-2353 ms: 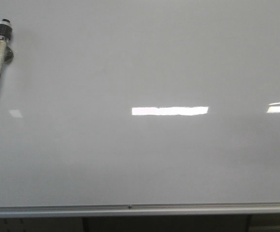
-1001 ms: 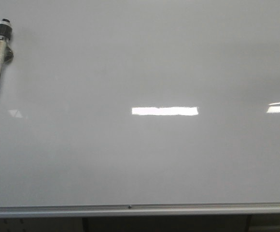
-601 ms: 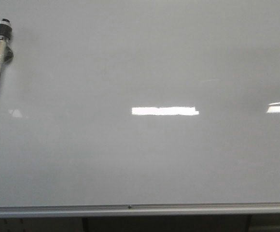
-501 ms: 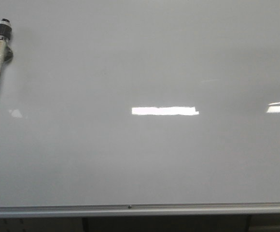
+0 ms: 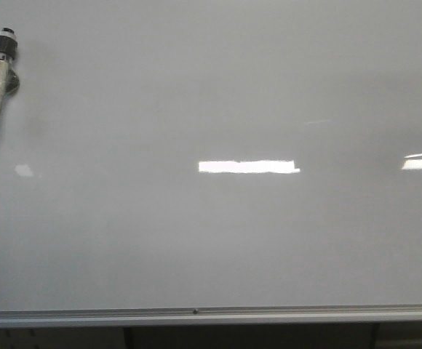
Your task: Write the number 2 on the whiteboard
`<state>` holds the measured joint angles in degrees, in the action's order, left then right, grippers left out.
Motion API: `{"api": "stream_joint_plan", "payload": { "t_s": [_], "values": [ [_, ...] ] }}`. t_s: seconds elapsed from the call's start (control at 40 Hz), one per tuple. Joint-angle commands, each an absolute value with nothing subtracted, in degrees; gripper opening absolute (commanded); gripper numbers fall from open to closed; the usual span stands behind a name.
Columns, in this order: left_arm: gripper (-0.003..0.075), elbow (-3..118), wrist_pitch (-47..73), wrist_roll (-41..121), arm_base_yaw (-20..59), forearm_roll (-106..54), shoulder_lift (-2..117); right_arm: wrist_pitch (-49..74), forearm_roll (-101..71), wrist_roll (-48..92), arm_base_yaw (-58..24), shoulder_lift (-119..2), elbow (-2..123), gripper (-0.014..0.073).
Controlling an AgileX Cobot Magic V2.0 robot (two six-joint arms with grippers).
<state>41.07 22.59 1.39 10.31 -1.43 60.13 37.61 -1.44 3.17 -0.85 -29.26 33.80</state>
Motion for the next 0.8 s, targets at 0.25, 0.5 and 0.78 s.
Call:
{"api": "stream_joint_plan", "payload": {
  "t_s": [0.25,0.5,0.78],
  "values": [
    [0.0584,49.8,7.3,1.5,10.8,-1.8,77.7,32.8,-1.5,3.0,-0.9,-29.8,35.3,0.0549],
    [0.0584,56.3,7.4,1.5,10.2,-2.3,86.9,32.8,-1.5,3.0,-0.9,-29.8,35.3,0.0549],
    [0.0391,58.1,7.3,1.5,10.2,-2.3,90.2,32.8,-1.5,3.0,-0.9,-29.8,35.3,0.0549]
  ]
}}
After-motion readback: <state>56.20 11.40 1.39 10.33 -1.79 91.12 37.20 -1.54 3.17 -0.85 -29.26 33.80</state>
